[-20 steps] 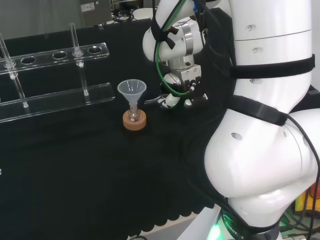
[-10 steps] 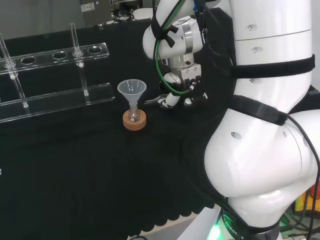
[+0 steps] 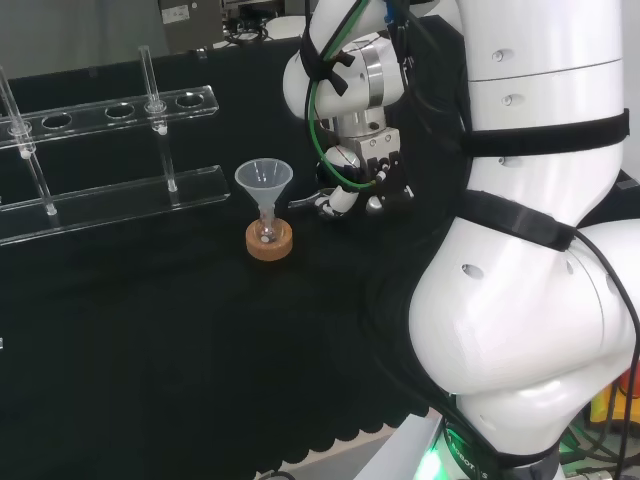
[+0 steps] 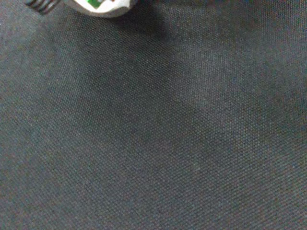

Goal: Pick up the weighing funnel.

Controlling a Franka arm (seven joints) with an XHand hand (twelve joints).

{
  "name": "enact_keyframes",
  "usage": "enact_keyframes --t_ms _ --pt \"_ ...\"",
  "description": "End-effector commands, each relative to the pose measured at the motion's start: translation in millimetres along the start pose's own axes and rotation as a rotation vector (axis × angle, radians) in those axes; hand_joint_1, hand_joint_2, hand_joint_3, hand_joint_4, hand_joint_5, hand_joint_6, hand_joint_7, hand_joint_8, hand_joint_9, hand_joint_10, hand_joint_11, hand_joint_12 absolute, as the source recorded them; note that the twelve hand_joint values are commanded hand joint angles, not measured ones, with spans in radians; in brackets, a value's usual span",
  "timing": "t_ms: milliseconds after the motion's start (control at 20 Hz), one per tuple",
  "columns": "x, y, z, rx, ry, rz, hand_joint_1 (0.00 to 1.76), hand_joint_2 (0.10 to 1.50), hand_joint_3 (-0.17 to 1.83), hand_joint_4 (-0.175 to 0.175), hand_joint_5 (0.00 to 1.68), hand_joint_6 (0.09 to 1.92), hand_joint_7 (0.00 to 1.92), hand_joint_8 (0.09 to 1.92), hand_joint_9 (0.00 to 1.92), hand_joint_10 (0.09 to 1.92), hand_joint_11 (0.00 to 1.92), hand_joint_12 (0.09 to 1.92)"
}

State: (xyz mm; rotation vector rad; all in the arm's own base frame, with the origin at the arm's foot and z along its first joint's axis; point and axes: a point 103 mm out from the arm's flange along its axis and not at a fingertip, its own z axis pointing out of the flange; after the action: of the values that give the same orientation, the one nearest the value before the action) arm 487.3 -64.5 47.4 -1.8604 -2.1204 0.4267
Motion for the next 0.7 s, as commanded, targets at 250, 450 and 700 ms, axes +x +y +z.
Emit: enact_keyframes --t_ms 250,450,700 --pt "-2 -2 2 -0.004 -0.034 0.021 0.94 0.82 0.46 0.09 0.95 0.75 0.89 0.6 1.06 0.39 0.84 1.09" --pt "-7 -5 0 0.014 -0.048 0.031 1.02 1.04 0.12 0.171 1.01 0.94 1.13 0.5 1.28 0.24 1.07 0.92" --pt "-18 -13 -4 0.017 -0.039 0.045 1.03 1.08 0.04 0.175 1.01 0.96 1.24 0.42 1.4 0.13 1.15 0.86"
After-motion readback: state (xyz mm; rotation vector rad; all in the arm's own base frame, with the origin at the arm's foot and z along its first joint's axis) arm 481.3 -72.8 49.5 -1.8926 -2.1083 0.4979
